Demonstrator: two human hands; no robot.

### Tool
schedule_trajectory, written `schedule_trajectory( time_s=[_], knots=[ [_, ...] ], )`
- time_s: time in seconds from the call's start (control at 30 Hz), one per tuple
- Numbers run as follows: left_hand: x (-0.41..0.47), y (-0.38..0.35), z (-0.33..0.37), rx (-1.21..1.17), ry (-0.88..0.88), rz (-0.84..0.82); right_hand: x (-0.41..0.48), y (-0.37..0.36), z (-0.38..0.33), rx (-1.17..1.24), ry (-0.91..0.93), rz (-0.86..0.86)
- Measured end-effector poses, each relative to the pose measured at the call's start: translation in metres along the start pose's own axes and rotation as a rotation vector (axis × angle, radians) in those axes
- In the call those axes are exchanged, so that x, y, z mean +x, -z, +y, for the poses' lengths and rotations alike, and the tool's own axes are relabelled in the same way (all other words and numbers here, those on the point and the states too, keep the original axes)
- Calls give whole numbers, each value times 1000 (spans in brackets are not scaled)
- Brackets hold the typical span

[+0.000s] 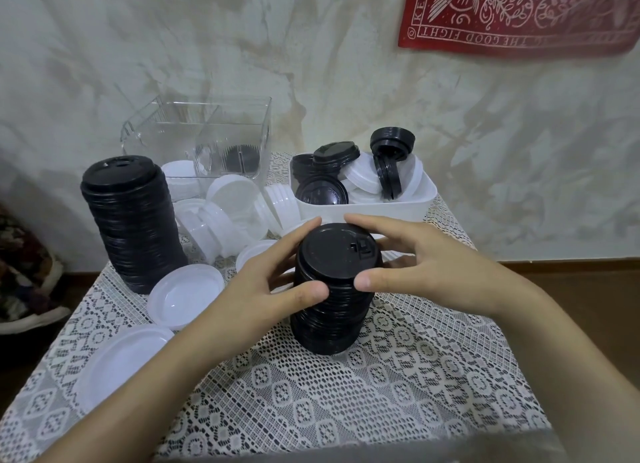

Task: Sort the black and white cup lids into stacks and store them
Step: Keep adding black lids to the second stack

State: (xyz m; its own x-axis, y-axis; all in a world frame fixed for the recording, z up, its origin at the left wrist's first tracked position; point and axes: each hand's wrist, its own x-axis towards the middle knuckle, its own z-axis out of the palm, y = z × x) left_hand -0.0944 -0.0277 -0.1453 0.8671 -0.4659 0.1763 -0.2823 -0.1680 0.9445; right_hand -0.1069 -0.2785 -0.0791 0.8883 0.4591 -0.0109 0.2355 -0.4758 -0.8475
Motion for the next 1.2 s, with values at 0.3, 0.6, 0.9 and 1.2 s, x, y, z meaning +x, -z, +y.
schedule_trajectory(
  time_s=[0.3, 0.6, 0.9, 1.2],
  knots=[
    [-1, 1, -6, 65, -13, -10, 2, -2, 5, 23, -2, 14],
    [-2, -1, -6, 147, -32, 12, 1, -12, 8, -125, -30, 69],
    [-1, 3, 0, 94, 4, -17, -1, -11, 9, 21, -38, 70],
    [1, 0, 3, 81, -3, 25, 4, 3, 15, 186, -27, 44]
  ],
)
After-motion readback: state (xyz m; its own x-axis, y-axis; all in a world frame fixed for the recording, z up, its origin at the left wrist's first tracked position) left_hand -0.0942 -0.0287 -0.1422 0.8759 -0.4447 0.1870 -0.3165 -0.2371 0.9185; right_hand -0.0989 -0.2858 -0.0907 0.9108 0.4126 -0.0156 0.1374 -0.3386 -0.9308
